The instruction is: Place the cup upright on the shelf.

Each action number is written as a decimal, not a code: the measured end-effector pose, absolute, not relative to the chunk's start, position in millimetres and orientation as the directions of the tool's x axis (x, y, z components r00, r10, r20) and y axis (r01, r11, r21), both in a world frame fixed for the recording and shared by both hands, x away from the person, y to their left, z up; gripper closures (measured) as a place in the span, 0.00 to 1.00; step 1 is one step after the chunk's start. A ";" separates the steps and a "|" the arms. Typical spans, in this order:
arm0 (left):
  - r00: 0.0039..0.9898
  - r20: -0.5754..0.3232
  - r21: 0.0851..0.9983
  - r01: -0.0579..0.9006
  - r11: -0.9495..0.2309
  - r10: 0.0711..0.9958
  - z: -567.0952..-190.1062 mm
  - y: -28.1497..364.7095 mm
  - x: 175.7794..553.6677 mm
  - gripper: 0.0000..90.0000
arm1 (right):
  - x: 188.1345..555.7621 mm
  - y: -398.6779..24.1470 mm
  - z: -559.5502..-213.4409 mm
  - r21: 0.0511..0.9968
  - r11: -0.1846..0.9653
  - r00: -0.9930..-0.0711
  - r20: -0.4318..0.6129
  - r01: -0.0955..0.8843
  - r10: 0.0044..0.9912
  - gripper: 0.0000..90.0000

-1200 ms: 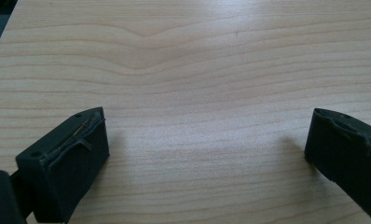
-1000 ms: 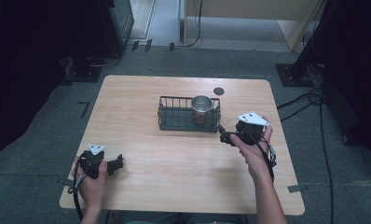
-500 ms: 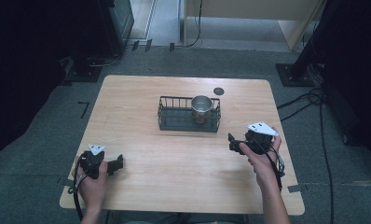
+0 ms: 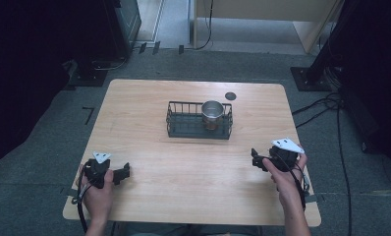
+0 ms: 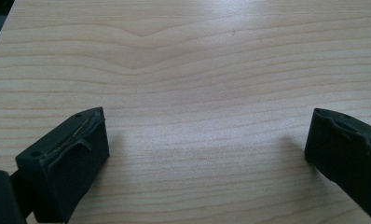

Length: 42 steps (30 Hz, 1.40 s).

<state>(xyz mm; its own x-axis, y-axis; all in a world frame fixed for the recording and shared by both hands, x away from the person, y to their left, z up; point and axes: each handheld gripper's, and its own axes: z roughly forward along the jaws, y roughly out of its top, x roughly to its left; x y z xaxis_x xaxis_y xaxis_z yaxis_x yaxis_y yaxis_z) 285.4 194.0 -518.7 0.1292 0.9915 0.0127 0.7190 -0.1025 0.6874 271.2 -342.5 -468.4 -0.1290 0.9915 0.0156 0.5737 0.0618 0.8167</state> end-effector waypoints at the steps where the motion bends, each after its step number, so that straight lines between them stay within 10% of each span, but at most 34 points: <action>1: 0.129 0.013 0.687 0.719 -0.103 0.992 -518.7 194.0 285.4 0.00 | 270.0 -343.9 -471.2 0.814 0.057 -0.124 0.019 0.578 0.992 0.00; 42: 0.129 0.012 0.687 0.719 -0.102 0.992 -518.7 194.0 285.4 0.00 | 214.6 -409.8 -527.6 0.726 -0.039 0.042 0.014 0.686 0.999 0.00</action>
